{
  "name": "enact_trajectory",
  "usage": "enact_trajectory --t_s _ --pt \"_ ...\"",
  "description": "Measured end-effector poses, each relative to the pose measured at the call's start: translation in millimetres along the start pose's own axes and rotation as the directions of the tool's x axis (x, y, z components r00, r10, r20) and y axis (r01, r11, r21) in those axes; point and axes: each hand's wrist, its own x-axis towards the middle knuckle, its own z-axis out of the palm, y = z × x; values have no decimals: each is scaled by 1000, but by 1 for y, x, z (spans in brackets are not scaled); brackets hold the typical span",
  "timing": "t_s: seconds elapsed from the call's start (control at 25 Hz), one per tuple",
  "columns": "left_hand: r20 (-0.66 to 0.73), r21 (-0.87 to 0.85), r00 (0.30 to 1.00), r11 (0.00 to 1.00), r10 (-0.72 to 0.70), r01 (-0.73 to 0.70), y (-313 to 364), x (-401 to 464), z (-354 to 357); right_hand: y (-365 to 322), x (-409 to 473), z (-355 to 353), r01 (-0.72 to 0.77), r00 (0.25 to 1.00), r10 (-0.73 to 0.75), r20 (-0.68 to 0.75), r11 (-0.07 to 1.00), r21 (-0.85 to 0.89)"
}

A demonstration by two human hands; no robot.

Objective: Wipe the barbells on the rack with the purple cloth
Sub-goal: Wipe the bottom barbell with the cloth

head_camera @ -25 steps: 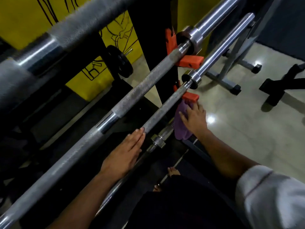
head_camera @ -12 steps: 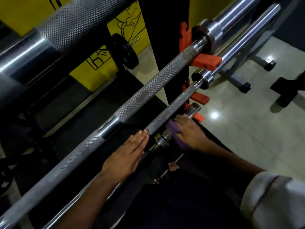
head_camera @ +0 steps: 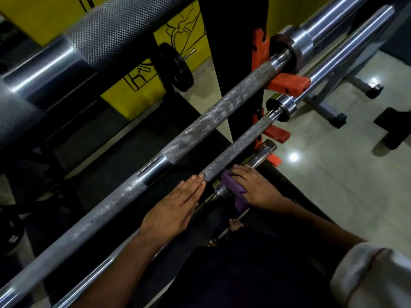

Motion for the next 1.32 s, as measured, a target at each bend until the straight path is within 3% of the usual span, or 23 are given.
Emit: enact_trajectory --t_s 0.16,0.28,0.32,0.48,0.64,0.68,0.76,0.84,0.92,1.04,1.12,1.24,1.32 --pt "-7 3 1000 1000 -5 5 1 0 -1 63 -15 -36 -213 965 206 -160 977 -28" --pt "-17 6 1000 1000 -4 4 1 1 -1 27 -10 -21 -368 883 401 -245 914 170" --pt "-18 2 1000 1000 -8 8 2 1 0 8 -7 -12 -378 880 423 -215 899 220" --pt "-12 -18 1000 1000 2 -3 1 1 1 -32 -11 -4 -141 987 157 -42 954 263" --pt "6 -19 1000 1000 -7 7 -1 0 1 -32 -27 -20 -257 959 282 27 827 500" --pt "6 -22 1000 1000 -10 10 0 -1 1 -31 -40 -20 -332 928 370 49 759 560" --pt "9 -14 1000 1000 -7 7 2 0 1 -27 -59 -12 -429 808 585 70 503 750" --pt "21 24 1000 1000 -17 17 3 3 -1 -21 -75 -5 -337 621 777 99 151 929" --pt "25 85 999 996 -30 27 5 1 -5 -19 -85 -9 -175 460 860 221 -156 972" --pt "76 109 986 982 149 -157 23 -7 1 -24 -93 -22 13 344 835 430 -462 887" --pt "163 24 971 983 177 -184 35 -6 27 -27 -85 -19 159 342 820 460 -533 831" --pt "257 -70 966 996 -43 63 22 16 78 -26 -48 -3 394 314 857 408 -509 765" --pt "314 -83 946 990 -82 113 6 21 108 -20 -15 10 444 356 850 388 -519 730"
